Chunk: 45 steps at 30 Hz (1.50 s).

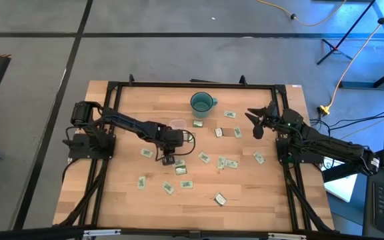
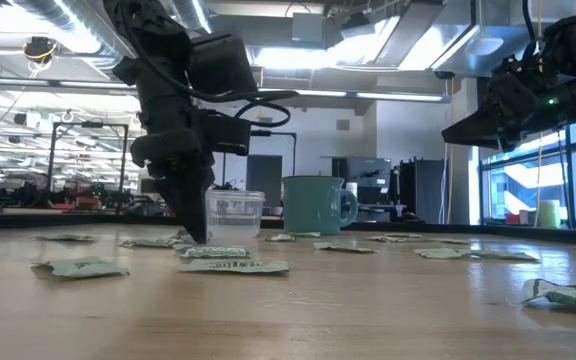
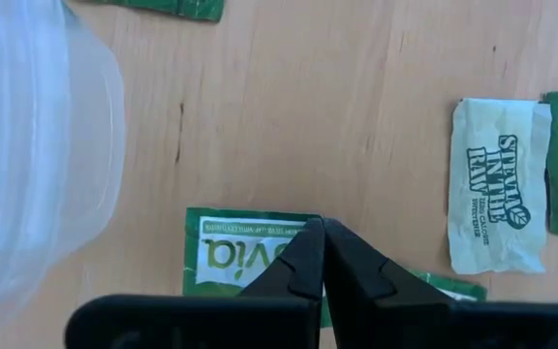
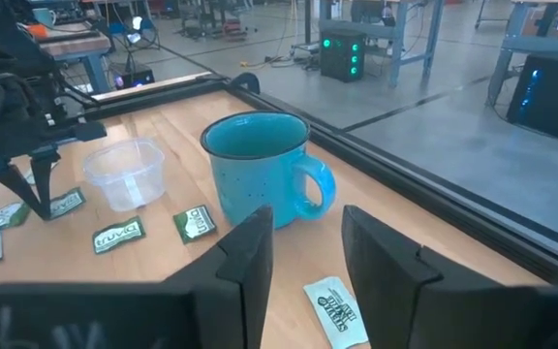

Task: Pick and place Stevia / Truvia into bins
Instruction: Put the dark green truvia packet into the transparent container

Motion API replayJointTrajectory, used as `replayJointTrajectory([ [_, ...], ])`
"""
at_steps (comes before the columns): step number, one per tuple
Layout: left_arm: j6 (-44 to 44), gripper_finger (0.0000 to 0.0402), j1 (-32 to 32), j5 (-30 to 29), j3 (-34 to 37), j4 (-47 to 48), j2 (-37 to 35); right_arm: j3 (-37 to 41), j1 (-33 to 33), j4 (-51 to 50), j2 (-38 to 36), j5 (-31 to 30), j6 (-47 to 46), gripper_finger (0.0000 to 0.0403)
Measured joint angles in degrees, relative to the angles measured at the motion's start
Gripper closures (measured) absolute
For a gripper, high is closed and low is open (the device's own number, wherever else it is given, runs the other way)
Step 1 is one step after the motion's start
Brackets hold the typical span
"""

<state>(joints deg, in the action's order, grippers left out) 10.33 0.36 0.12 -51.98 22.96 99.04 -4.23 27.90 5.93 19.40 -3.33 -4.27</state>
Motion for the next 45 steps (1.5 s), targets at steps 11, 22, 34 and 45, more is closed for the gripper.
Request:
replayJointTrajectory([
  [11,-2.6,0.0397,0.0,-0.5,-2.0,1.7,-0.7,0.0,0.0,-0.2,0.0,0.0,0.0,0.0274],
  [22,-4.7,0.0397,0.0,-1.5,-2.9,5.8,-6.4,0.0,0.0,-0.5,0.0,0.0,0.1,0.0274],
  [34,-5.6,0.0394,0.0,-5.0,-2.9,6.1,-12.7,0.0,0.0,-0.5,0.0,0.0,0.1,0.0274],
  [45,-5.5,0.0349,5.1,-9.4,-3.0,5.3,-15.7,0.1,0.0,-0.5,0.0,0.0,0.1,0.0274],
])
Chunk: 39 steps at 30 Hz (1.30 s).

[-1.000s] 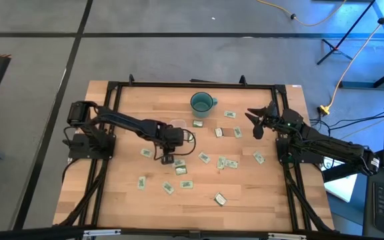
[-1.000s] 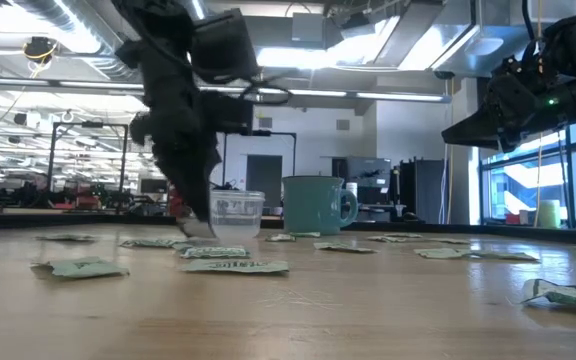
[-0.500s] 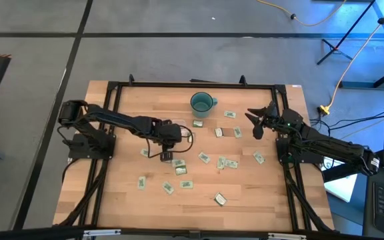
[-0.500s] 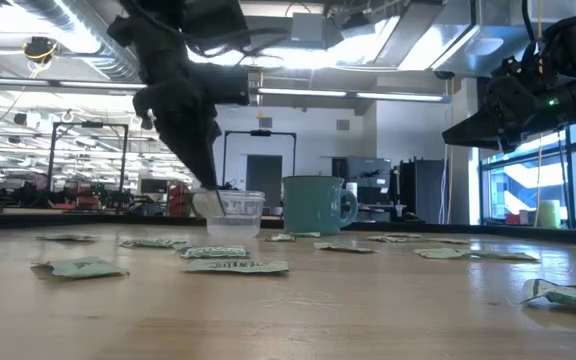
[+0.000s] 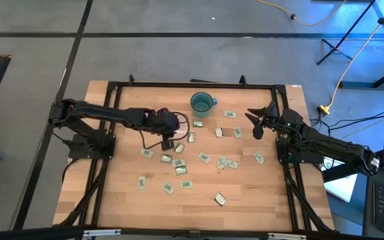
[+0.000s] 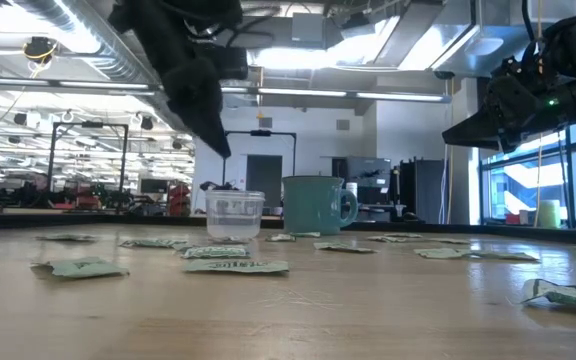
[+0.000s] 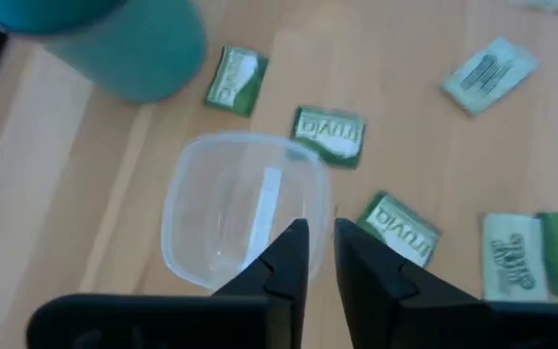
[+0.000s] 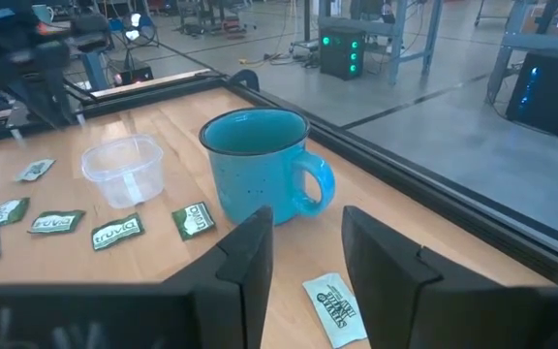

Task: Pick and place Stevia / Truvia into bins
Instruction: Put the dark green truvia packet into the transparent container

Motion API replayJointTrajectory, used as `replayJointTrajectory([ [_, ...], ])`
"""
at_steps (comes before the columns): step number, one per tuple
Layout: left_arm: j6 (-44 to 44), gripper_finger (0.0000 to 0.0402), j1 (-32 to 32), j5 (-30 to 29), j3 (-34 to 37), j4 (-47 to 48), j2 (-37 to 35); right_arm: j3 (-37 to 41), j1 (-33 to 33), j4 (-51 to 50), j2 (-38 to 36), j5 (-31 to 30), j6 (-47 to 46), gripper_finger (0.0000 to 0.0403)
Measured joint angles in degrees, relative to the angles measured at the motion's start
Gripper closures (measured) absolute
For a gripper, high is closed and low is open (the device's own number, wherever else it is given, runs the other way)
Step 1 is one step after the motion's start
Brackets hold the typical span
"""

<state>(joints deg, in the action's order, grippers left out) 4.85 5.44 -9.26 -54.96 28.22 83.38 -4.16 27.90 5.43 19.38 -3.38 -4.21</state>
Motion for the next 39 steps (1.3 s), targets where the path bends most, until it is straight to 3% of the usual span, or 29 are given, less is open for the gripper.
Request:
replayJointTrajectory([
  [3,-1.5,0.0343,0.7,0.6,0.0,0.0,0.8,0.0,0.0,0.0,0.0,0.0,0.0,0.0274],
  [9,-9.0,0.0333,-2.3,8.7,0.0,-0.2,1.0,0.0,0.0,0.0,0.0,0.0,0.0,0.0274],
  [21,-13.5,0.0318,-7.9,5.4,0.0,-4.8,12.8,0.0,0.0,-0.1,0.0,0.0,-0.1,0.0274],
  [28,-13.2,0.0317,-8.1,4.2,-0.1,-6.7,18.5,0.0,0.0,-0.2,0.0,0.0,-0.1,0.0274],
  [33,-12.7,0.0334,-7.1,7.0,-0.2,-6.7,19.9,0.0,0.0,-0.2,0.0,0.0,-0.1,0.0274],
  [39,-11.6,0.0388,-6.5,7.2,-0.2,-6.6,20.1,0.0,0.0,-0.2,0.0,0.0,0.0,0.0274],
])
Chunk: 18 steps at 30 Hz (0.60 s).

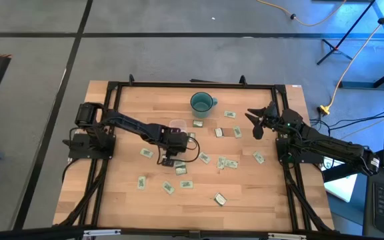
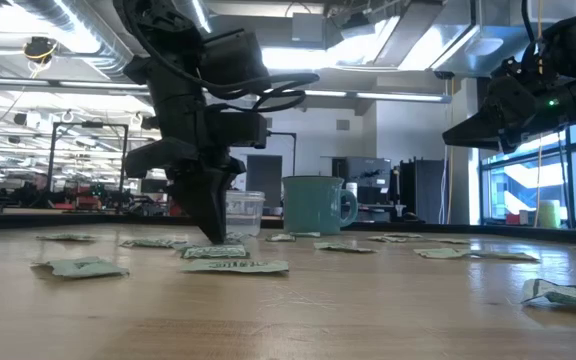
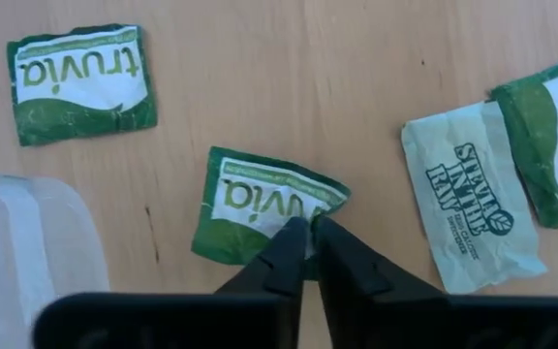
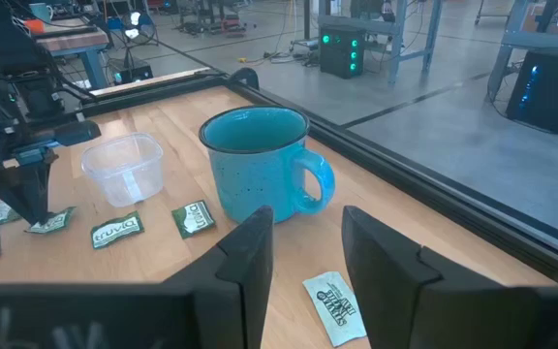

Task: Pick and place Stevia / Truvia into bins
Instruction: Put the dark green truvia packet into the transparent container

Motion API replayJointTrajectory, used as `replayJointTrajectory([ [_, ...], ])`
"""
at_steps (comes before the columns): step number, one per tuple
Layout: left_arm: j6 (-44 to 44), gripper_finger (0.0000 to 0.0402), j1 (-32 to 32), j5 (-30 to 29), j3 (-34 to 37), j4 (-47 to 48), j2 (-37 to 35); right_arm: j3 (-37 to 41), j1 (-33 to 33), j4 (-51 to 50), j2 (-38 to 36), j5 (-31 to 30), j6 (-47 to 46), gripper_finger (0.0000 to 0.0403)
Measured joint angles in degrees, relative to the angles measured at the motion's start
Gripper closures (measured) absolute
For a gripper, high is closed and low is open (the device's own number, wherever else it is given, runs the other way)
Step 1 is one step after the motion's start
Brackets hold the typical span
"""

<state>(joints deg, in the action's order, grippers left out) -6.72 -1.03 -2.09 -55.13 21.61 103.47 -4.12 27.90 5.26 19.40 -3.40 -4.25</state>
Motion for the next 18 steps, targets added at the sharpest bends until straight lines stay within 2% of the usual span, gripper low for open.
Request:
replayJointTrajectory([
  [7,1.5,0.0399,0.0,0.1,0.3,1.6,-2.4,0.0,0.0,0.0,0.0,0.0,0.0,0.0274],
  [11,3.5,0.0399,0.0,0.6,-0.2,4.6,-9.0,0.0,0.0,0.0,0.0,0.0,0.0,0.0274],
  [14,3.9,0.0399,0.0,-3.0,-0.5,5.6,-14.8,0.0,0.0,0.0,0.0,0.0,0.1,0.0274],
  [18,4.0,0.0399,1.0,-12.1,-0.6,5.7,-21.0,0.0,0.0,0.1,0.0,0.0,0.0,0.0274],
])
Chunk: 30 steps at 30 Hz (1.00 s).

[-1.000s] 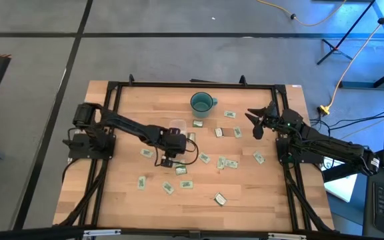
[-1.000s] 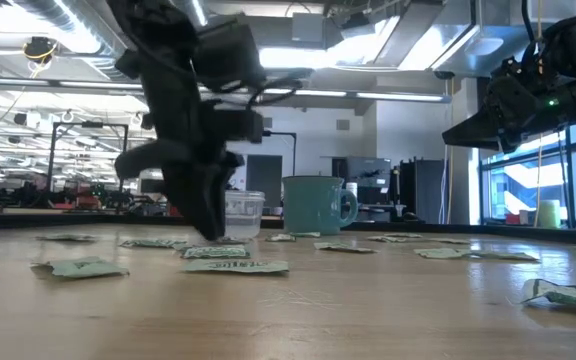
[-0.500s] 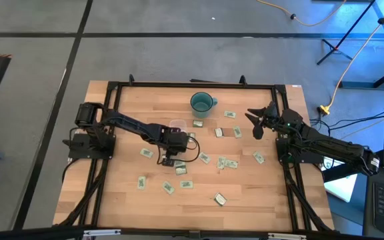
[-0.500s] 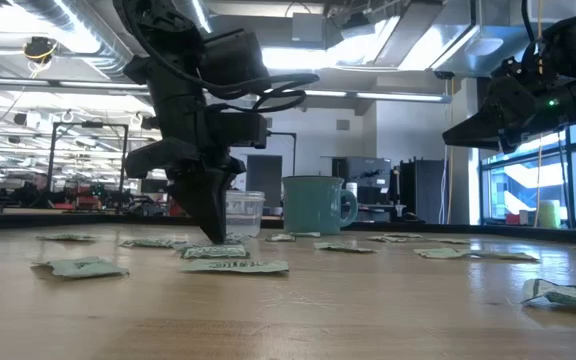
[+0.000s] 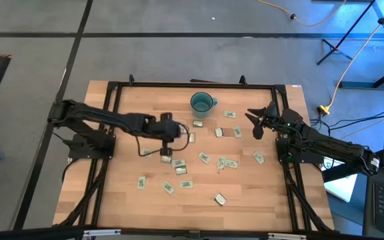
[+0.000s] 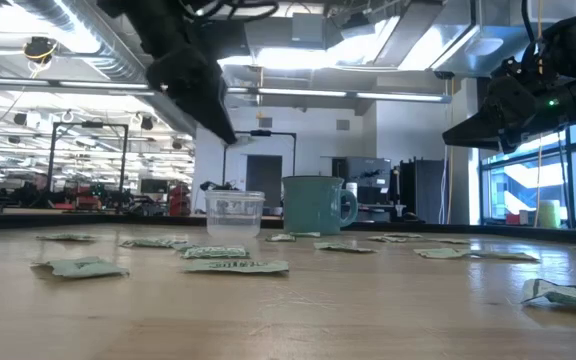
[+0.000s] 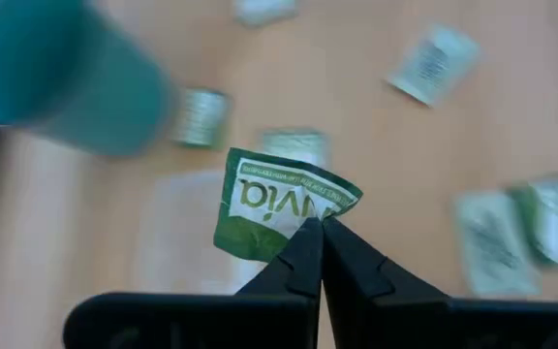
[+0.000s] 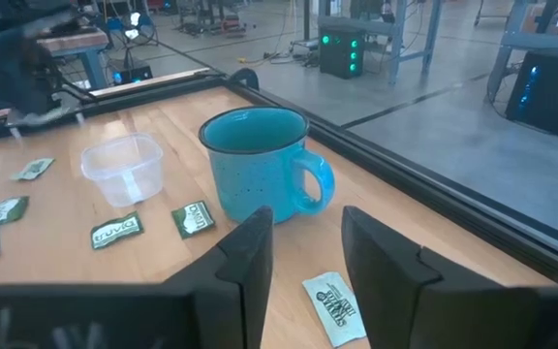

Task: Pick and place Stevia / Truvia into bins
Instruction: Put the dark green truvia packet into the transparent container, then put the green stevia packet into the transparent container

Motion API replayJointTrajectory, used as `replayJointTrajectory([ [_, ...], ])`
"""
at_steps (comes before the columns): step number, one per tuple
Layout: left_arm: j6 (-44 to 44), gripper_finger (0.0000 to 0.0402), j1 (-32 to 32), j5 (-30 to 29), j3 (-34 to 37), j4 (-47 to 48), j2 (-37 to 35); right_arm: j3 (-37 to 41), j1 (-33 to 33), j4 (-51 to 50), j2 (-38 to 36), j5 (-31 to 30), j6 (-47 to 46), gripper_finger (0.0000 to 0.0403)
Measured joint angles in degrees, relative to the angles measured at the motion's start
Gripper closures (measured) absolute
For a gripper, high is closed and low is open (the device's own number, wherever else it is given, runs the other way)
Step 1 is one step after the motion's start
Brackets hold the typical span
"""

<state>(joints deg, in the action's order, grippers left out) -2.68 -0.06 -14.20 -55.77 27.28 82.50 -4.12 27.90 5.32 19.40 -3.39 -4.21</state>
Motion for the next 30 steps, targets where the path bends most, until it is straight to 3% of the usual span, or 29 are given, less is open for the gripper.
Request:
replayJointTrajectory([
  [4,0.0,0.0398,2.8,0.9,0.1,0.8,0.5,0.0,0.0,0.0,0.0,0.0,0.0,0.0274],
  [13,-2.5,0.0398,7.4,4.0,0.1,0.2,9.8,0.0,0.0,0.0,0.0,0.0,-0.2,0.0274],
  [21,-2.2,0.0396,8.5,1.7,0.1,0.5,10.8,0.0,0.0,0.0,0.0,0.0,0.0,0.0274],
  [30,-1.7,0.0337,8.4,2.5,-1.1,4.8,10.5,0.0,0.0,-0.3,0.0,0.0,-3.2,0.0274],
])
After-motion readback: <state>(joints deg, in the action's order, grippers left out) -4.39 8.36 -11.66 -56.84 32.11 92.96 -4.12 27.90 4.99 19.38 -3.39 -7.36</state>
